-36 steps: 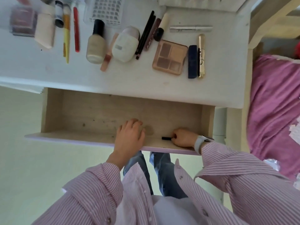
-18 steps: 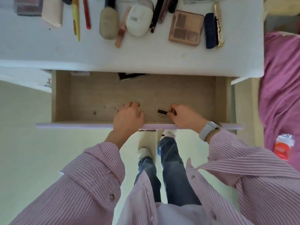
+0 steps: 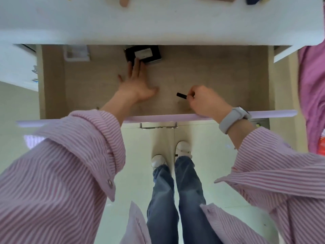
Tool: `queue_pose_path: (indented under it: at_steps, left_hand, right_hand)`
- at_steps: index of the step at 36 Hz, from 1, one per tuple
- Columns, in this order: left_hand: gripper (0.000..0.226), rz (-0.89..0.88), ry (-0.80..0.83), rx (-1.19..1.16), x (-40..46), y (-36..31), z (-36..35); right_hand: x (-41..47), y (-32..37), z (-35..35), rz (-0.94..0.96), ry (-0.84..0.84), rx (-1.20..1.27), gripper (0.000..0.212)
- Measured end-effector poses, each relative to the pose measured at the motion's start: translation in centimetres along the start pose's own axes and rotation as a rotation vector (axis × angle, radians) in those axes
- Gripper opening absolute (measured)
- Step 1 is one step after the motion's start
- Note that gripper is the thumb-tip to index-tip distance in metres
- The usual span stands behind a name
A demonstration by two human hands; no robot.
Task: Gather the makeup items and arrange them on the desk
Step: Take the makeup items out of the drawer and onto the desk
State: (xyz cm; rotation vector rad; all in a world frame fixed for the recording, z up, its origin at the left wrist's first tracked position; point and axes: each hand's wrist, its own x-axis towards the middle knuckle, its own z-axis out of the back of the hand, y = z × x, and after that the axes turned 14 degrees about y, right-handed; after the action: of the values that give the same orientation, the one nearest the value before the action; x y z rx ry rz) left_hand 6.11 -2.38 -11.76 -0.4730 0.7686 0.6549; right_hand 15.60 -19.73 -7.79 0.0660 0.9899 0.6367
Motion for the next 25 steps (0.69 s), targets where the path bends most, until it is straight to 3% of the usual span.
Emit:
queue_pose_path:
  at_steps: [6, 11, 18, 25]
  left_hand:
    - [0.082, -0.151, 0.056, 0.075, -3.2, 0.6, -1.2]
    - [0.056, -0.169, -0.148, -0.058, -3.6, 3.7, 0.0]
    - [0.087, 0.232, -0.129, -0.109, -0.8, 11.1, 1.1]
    - [0.092, 0.195, -0.126, -0.132, 0.2, 13.0, 2.3]
  right_hand:
    - [-0.2, 0.7, -0.1, 0.039, -0.048, -0.023, 0.023]
    - [0.8, 3.6, -0.5, 0.155, -0.032, -0.061, 0.024]
    - [3.9, 7.4, -1.4, 0.343, -0.015, -0.346, 0.045]
    - [5.1, 8.1, -2.6, 0.282, 0.151, -0.479, 0.057]
